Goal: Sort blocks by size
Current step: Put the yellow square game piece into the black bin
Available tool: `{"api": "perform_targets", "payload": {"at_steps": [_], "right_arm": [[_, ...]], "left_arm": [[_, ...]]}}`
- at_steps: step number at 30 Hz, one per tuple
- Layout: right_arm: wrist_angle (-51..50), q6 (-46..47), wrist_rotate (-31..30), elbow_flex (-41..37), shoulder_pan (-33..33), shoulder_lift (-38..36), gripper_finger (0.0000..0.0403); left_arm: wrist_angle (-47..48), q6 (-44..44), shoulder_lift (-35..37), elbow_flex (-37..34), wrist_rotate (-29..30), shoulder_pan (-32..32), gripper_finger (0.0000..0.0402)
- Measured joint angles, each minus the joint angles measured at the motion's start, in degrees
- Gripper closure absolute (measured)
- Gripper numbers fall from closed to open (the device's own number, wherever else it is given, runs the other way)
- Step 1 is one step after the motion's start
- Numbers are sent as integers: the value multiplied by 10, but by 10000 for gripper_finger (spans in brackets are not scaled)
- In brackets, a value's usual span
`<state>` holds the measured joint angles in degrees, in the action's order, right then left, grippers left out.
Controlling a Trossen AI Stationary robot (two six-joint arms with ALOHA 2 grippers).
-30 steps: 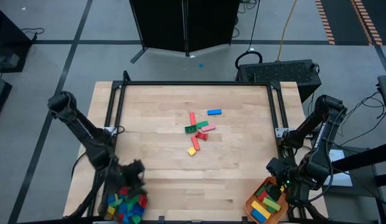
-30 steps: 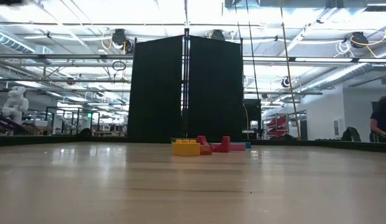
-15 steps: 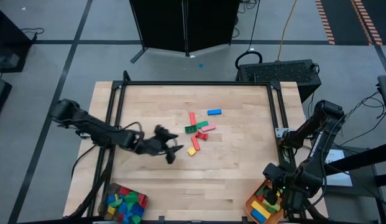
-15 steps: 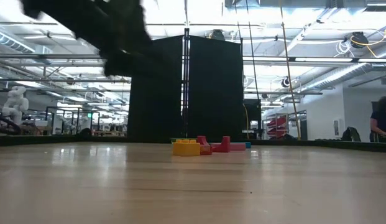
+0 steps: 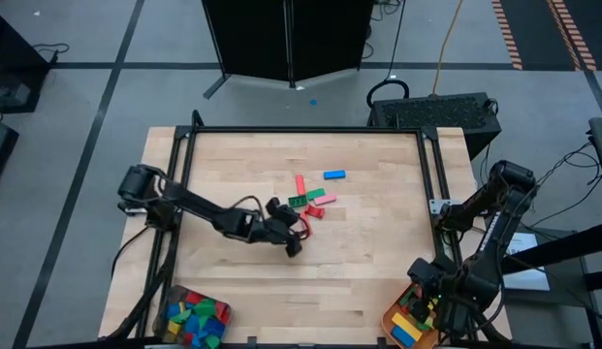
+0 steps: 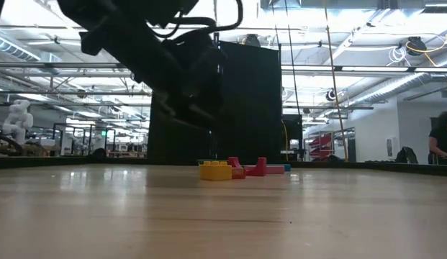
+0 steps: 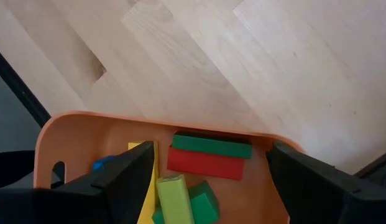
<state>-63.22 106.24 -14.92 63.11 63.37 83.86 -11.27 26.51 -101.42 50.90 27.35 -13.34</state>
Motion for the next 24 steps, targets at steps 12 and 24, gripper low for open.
{"api": "perform_targets", "payload": {"at_steps": [12, 24], "right_arm": [[5, -5, -3, 0, 0, 5, 99], [7, -5, -3, 0, 0, 5, 99]], "left_arm": [[12, 121, -96, 14, 88, -54, 126], [-20, 163, -154, 16, 112, -56, 138]]}}
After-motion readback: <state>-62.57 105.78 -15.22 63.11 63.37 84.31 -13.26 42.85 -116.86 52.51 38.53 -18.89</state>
